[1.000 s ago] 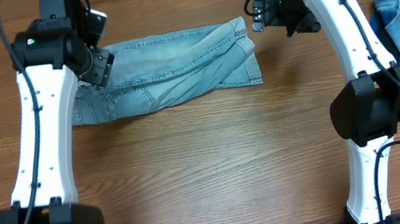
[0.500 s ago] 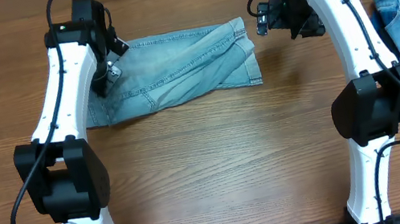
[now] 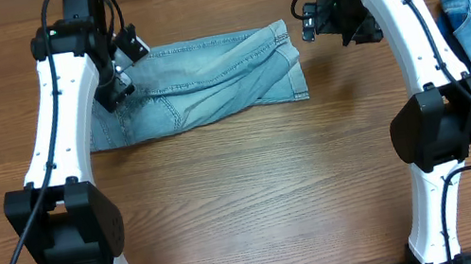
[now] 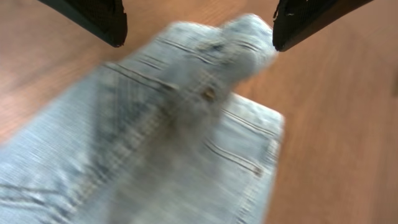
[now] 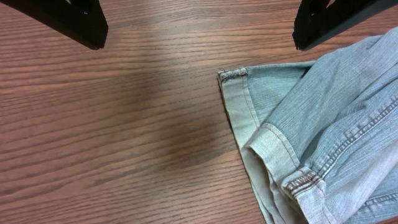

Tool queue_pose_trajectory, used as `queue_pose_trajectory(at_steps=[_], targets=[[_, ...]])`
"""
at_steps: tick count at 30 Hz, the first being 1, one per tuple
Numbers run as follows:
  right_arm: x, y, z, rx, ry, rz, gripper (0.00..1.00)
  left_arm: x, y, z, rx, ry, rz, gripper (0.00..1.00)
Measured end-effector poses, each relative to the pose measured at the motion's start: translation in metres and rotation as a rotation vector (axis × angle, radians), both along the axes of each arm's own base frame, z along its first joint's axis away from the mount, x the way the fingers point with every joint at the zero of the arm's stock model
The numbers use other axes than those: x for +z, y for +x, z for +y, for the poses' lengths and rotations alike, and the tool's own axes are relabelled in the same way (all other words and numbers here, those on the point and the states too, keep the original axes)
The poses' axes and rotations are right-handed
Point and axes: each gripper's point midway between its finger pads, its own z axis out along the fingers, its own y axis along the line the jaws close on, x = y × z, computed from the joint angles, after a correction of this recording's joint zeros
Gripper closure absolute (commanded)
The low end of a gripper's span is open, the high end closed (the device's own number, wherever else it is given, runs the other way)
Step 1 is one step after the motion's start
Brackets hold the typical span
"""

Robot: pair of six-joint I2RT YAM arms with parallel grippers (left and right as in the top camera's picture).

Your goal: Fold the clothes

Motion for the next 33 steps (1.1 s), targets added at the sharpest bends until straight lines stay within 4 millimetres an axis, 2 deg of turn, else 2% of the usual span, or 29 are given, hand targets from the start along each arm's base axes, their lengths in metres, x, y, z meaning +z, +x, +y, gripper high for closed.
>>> queue_pose_trajectory(at_steps=[6, 13, 17, 20, 21, 22, 23, 24, 25, 33], targets=[[0.0, 0.0, 0.0, 0.0, 0.0, 0.0, 0.0, 0.0, 0.006, 0.0, -0.078, -0.027, -0.011, 0.14], [0.0, 0.0, 0.0, 0.0, 0.0, -0.002, 0.0, -0.002, 0.009, 0.017, -0.11, -0.082, -0.013, 0.13], [0.0, 0.001, 0.0, 0.0, 0.0, -0.003, 0.0, -0.022, 0.013, 0.017, -0.135, -0.098, 0.025, 0.13], [0.0, 0.002, 0.0, 0.0, 0.001, -0.007, 0.0, -0.05, 0.016, 0.017, -0.148, -0.103, 0.082, 0.17], [0.0, 0.002, 0.0, 0.0, 0.001, -0.007, 0.0, -0.059, 0.016, 0.018, -0.148, -0.104, 0.098, 0.21], [0.0, 0.003, 0.0, 0.0, 0.002, -0.012, 0.0, -0.066, 0.017, 0.018, -0.146, -0.106, 0.111, 0.38], [0.001, 0.003, 0.0, 0.0, 0.001, -0.014, 0.0, -0.073, 0.018, 0.019, -0.146, -0.106, 0.122, 0.76], [0.0, 0.004, 0.001, 0.0, 0.002, -0.016, 0.0, -0.077, 0.018, 0.02, -0.146, -0.106, 0.128, 0.88], [0.001, 0.005, 0.001, 0.0, 0.002, -0.019, 0.0, -0.077, 0.018, 0.02, -0.144, -0.106, 0.129, 0.95], [0.001, 0.006, 0.001, 0.0, 0.003, -0.025, 0.0, -0.075, 0.017, 0.033, -0.081, -0.046, 0.13, 0.96]])
